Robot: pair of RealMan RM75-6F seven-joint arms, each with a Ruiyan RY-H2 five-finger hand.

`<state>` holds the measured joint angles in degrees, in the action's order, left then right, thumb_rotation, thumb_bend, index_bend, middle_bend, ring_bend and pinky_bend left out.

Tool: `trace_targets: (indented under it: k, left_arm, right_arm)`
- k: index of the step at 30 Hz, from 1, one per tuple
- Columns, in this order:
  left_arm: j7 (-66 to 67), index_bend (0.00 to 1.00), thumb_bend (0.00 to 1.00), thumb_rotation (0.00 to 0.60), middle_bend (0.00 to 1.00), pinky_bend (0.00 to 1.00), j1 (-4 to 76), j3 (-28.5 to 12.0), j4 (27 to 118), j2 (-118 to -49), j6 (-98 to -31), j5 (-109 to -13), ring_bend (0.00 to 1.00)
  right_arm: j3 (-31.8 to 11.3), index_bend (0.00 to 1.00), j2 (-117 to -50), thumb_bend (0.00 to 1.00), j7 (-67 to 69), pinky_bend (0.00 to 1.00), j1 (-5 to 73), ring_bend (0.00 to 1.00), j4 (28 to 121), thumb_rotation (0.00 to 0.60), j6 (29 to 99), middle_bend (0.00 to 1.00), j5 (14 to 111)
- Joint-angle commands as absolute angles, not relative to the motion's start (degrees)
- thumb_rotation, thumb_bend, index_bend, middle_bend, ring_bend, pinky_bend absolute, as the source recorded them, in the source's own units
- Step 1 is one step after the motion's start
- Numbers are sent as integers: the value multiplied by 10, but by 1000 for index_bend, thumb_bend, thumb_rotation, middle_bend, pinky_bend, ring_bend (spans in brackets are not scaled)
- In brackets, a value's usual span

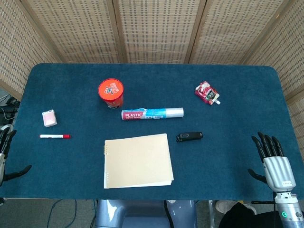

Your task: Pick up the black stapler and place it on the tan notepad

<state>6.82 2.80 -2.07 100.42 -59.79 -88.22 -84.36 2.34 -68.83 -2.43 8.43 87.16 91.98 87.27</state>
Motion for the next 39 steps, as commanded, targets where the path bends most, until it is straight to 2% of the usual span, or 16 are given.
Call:
trace_targets:
  k: [1,6,10,14,17,20,25,29,33,39]
  left_arm:
    - [67,0,0,600,0,0,27,-19,1006,-597,-883,-846,0]
    - [70,0,0,600,0,0,27,-18,1006,-597,-880,-847,0]
    - [75,0,0,600,0,0,29,-20,1003,-601,-878,-844,0]
    - [79,0,0,600,0,0,35,-27,998,-606,-866,-829,0]
    - [85,0,0,600,0,0,41,-33,993,-611,-854,-813,0]
    - [93,0,0,600,0,0,46,-39,988,-616,-844,-798,0]
    - [104,0,0,600,0,0,55,-46,981,-625,-828,-777,0]
    - [110,0,0,600,0,0,60,-50,976,-629,-818,-763,0]
    - [112,0,0,600,0,0,63,-53,972,-632,-811,-753,0]
    - [117,0,0,600,0,0,69,-55,967,-636,-801,-742,0]
  right_arm:
    - [21,0,-691,0,-21,0,79,0,865,600,918,0,872]
    - [14,0,-692,0,-15,0,80,0,862,600,915,0,878]
    - [-3,0,-680,0,1,0,119,0,876,600,862,0,882]
    - [-33,0,-669,0,-14,0,179,0,899,600,773,18,861]
    - [-52,20,-673,0,-13,63,229,31,913,600,687,78,834]
    - [-70,83,-699,31,-20,138,281,101,892,600,606,144,808]
    - [-87,157,-766,131,-50,230,333,173,835,600,536,224,766]
    - [-93,189,-808,191,-70,254,355,206,799,600,514,260,748]
    - [-95,264,-846,263,-85,328,372,268,759,600,499,329,734]
    - [-93,295,-900,324,-92,355,391,298,698,600,490,367,732]
